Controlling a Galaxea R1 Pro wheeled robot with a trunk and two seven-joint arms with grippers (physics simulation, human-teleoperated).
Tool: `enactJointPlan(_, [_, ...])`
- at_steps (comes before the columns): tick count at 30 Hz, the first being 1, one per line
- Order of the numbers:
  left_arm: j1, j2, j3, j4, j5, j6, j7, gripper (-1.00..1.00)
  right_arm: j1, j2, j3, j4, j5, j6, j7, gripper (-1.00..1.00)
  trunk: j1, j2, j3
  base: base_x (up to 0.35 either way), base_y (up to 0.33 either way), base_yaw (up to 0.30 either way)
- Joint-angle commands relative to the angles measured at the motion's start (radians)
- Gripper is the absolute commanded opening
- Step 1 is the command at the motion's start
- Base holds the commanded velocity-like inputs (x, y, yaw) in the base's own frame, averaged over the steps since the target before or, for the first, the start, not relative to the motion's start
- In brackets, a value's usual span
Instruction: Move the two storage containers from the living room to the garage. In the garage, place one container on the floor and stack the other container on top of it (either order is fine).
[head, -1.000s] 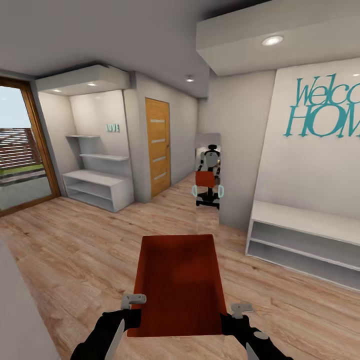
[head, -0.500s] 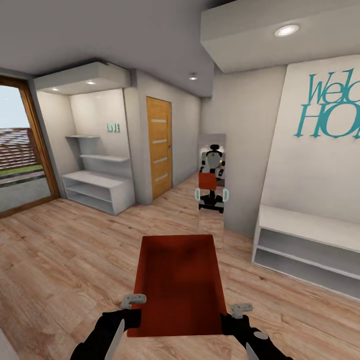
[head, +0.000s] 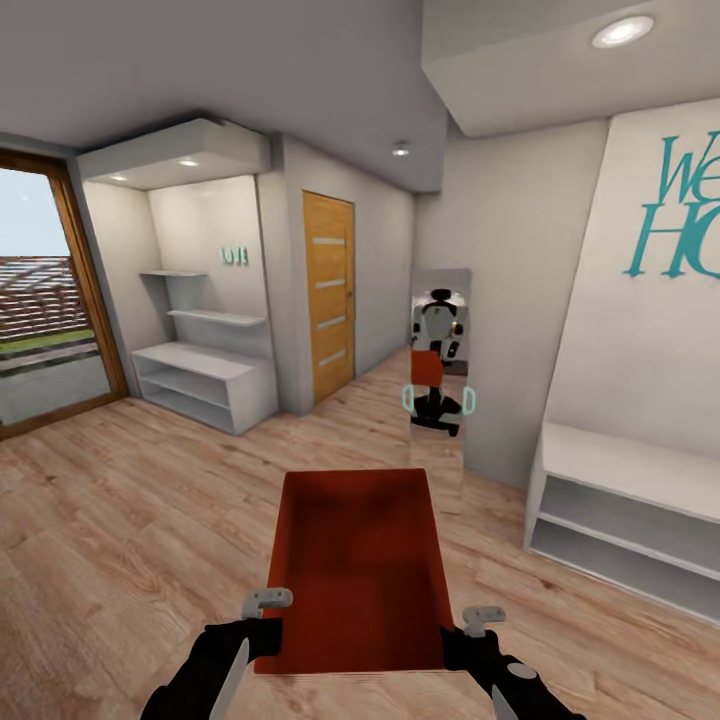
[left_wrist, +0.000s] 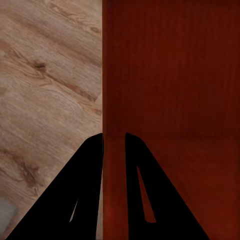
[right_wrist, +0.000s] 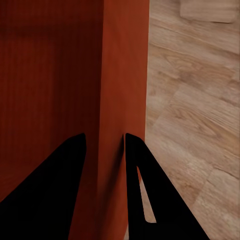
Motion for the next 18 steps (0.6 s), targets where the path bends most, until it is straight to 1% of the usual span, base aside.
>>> enactJointPlan(1, [-0.001,0.015,0.008,-0.012,0.012,0.005,-0.006,-1.00,-0.001,-0.002,0.004,0.003,-0.009,-0.004,0.041,-1.00,0.001,-0.001,-0.001,0.324,0.000,0.021])
enactJointPlan(11, [-0.001,0.016,0.008,-0.012,0.012,0.005,-0.006,-1.00,-0.001,-0.002,0.004,0.003,-0.009,-0.004,0.041,-1.00,0.001,-0.001,-0.001,0.324,0.000,0.015])
enactJointPlan(18, [-0.001,0.016,0.008,-0.012,0.012,0.005,-0.006,-1.00,-0.001,-0.002,0.004,0.003,-0.009,-0.003,0.041,-1.00,0.001,-0.001,-0.001,0.324,0.000,0.201])
